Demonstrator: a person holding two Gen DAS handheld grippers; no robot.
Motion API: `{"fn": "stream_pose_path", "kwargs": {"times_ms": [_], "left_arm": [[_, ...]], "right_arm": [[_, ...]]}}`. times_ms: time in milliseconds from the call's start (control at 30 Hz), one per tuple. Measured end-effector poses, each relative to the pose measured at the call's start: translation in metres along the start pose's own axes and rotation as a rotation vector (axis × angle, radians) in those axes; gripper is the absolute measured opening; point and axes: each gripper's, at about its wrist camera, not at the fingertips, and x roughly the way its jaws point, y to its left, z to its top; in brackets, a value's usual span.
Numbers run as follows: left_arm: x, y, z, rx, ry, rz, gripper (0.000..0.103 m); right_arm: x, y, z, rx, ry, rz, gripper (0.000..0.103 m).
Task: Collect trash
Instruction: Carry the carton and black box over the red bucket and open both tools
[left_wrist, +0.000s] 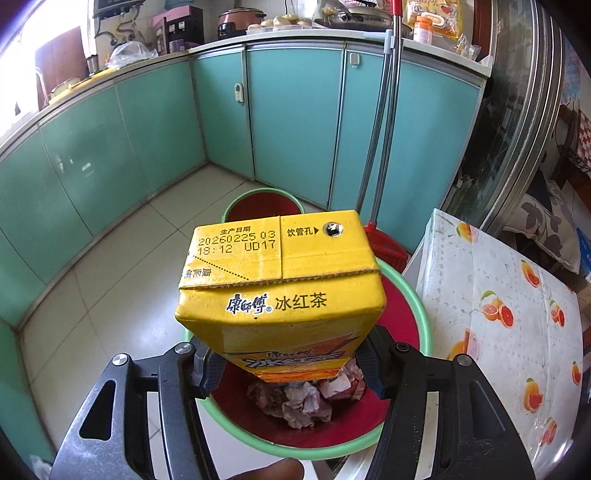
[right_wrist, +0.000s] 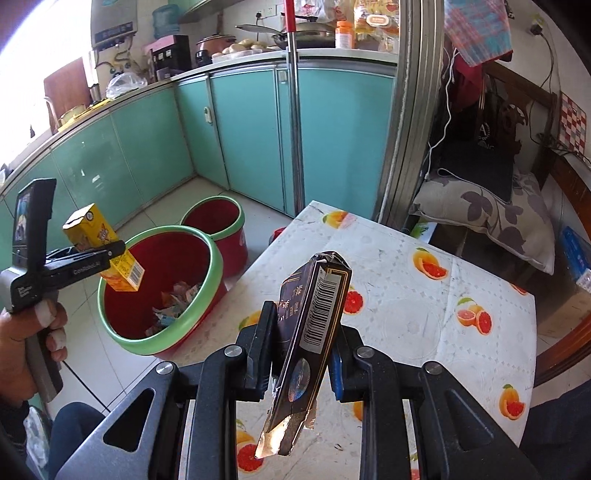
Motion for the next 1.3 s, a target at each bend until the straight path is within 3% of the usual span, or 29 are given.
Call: {"fn": "stream_pose_path", "kwargs": {"times_ms": [33,100,167,433,833,1033,1300], "left_arm": [[0.002,0.001,-0.001,-0.004,0.008,0.001,0.061],[0.002,0.005,-0.003,-0.025,0.014,-0.001,0.095],[0.0,0.01,-0.001,-0.038,0.001,0.008,0.103],[-0.016,0.045,0.004,-0.118,-0.03,0.03,0.103],[-0.057,0.122,-0.006,-0.264,-0.091,0.13,0.103],[-0.068,0.151,-0.018,-0.313,-0.103,0.176,0.103],[-0.073,0.177,-0.033,-0.366,-0.1,0.208,0.103]], "right_arm": [[0.001,0.003,0.002,-0.009,-0.003,0.0,0.022],[0.001,0.012,0.005,-0.023,-0.01,0.009,0.022],[0.003,0.019,0.009,-0.033,-0.011,0.021,0.022],[0.011,0.054,0.027,-0.08,-0.039,0.098,0.022],[0.059,0.165,0.065,-0.199,-0.053,0.288,0.022],[0.097,0.215,0.072,-0.262,-0.027,0.312,0.022],[0.134,0.244,0.072,-0.289,0.018,0.305,0.022]]}}
